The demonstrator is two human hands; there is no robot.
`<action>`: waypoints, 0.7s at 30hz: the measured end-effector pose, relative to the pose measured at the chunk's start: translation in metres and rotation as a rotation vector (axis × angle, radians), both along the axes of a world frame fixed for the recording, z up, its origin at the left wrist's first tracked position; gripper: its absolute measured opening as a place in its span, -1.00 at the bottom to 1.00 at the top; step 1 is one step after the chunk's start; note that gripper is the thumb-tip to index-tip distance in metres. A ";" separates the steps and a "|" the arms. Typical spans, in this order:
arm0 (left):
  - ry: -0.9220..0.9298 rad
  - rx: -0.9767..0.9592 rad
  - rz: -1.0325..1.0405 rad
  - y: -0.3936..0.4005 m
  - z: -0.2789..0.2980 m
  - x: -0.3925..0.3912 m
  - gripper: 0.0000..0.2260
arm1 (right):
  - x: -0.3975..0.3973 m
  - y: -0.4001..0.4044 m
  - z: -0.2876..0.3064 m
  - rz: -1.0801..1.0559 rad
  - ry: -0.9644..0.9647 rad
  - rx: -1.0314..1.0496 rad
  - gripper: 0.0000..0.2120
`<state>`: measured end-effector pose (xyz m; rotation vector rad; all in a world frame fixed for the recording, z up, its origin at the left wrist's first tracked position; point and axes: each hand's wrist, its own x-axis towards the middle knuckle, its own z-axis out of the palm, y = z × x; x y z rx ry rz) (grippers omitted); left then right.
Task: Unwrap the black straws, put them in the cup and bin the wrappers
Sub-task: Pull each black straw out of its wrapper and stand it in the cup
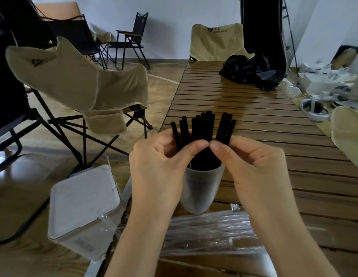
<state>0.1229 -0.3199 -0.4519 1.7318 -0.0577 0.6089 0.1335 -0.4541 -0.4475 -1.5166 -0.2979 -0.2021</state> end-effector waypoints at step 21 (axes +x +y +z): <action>-0.002 -0.017 -0.110 0.006 -0.001 0.004 -0.82 | 0.006 -0.010 -0.002 0.105 0.005 -0.029 -0.83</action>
